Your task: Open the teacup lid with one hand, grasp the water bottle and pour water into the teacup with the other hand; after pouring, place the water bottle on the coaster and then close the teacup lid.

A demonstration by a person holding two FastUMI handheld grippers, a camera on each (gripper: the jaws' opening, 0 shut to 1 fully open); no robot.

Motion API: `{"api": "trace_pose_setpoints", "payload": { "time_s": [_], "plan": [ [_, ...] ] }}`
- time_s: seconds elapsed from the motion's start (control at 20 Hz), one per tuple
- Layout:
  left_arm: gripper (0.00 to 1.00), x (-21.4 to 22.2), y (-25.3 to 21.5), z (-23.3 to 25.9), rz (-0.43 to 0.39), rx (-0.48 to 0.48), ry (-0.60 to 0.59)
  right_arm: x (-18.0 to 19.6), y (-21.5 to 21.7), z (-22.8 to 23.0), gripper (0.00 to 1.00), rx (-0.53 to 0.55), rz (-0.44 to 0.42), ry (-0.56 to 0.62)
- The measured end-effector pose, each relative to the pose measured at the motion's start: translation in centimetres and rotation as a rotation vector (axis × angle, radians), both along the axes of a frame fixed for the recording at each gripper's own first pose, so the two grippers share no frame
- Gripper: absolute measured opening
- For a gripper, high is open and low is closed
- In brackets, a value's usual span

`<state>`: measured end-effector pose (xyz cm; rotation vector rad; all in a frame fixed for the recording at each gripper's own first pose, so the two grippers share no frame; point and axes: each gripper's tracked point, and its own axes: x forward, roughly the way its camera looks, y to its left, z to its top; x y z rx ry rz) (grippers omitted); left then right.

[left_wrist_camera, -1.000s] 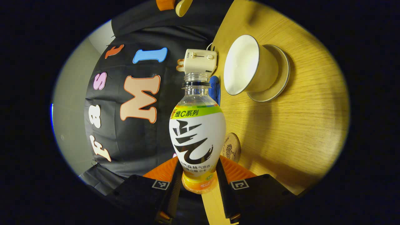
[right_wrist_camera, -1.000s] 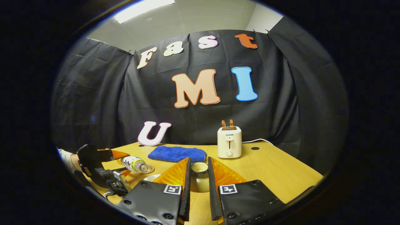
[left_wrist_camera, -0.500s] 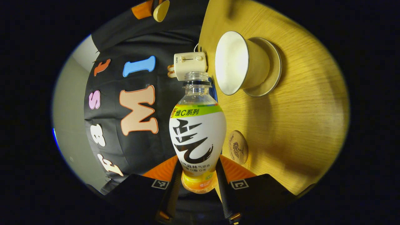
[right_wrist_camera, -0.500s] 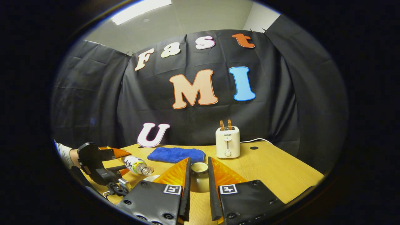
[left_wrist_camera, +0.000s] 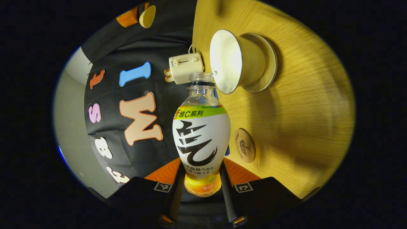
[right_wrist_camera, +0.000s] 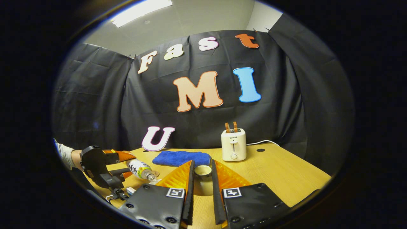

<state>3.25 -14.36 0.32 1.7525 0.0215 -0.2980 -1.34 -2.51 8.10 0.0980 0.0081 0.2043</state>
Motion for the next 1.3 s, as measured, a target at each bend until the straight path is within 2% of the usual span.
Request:
{"api": "trace_pose_setpoints", "payload": {
  "time_s": [0.75,1.3],
  "plan": [
    [0.56,0.0,-0.3,1.3,-0.017,0.202,-0.023,0.0,0.3,0.1,0.29,0.050,0.038,0.010],
    [0.56,0.3,-0.9,3.4,-0.033,0.326,-0.072,-0.2,1.7,-0.1,0.29,0.041,0.081,0.015]
  ]
}}
